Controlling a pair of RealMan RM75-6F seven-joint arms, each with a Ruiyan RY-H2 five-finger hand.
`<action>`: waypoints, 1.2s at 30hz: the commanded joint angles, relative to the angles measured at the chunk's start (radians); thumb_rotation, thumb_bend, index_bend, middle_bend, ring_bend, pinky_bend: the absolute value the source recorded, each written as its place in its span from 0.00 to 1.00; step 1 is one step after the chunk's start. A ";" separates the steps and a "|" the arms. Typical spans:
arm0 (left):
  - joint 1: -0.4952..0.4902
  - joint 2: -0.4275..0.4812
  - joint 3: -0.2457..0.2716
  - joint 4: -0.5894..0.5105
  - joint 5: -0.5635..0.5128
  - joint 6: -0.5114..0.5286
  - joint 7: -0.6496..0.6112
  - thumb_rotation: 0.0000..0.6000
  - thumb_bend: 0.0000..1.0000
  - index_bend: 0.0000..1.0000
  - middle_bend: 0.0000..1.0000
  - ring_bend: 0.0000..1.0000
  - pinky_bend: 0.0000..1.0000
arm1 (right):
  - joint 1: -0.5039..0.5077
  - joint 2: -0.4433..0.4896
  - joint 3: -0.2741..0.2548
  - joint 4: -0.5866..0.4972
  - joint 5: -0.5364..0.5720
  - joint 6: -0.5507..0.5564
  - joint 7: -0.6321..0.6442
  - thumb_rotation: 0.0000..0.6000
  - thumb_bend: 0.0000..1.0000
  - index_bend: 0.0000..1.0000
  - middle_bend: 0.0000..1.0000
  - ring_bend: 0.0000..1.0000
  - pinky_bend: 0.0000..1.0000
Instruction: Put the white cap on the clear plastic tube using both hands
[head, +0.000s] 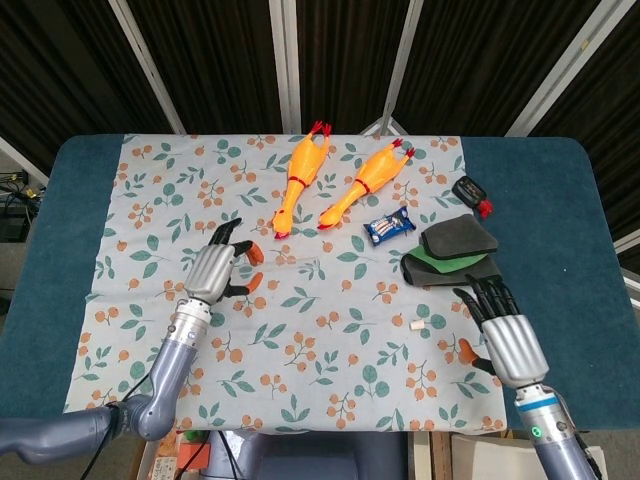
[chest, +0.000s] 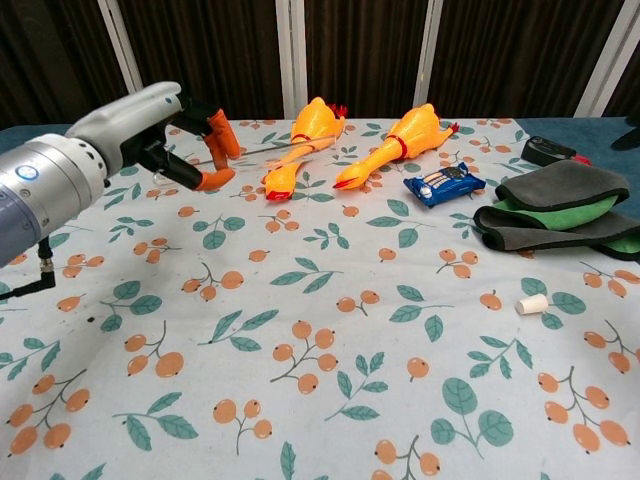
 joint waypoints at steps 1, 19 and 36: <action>0.002 0.030 -0.004 -0.025 0.013 -0.008 -0.018 1.00 0.61 0.67 0.52 0.05 0.00 | 0.072 -0.045 0.041 -0.011 0.074 -0.088 -0.052 1.00 0.40 0.25 0.08 0.01 0.00; 0.024 0.125 0.020 -0.109 0.055 0.007 -0.050 1.00 0.61 0.67 0.52 0.05 0.00 | 0.227 -0.234 0.007 0.274 0.088 -0.240 -0.132 1.00 0.40 0.45 0.17 0.05 0.01; 0.016 0.121 0.033 -0.125 0.065 0.022 -0.028 1.00 0.61 0.67 0.52 0.05 0.00 | 0.236 -0.292 -0.017 0.377 0.119 -0.220 -0.133 1.00 0.40 0.45 0.17 0.05 0.01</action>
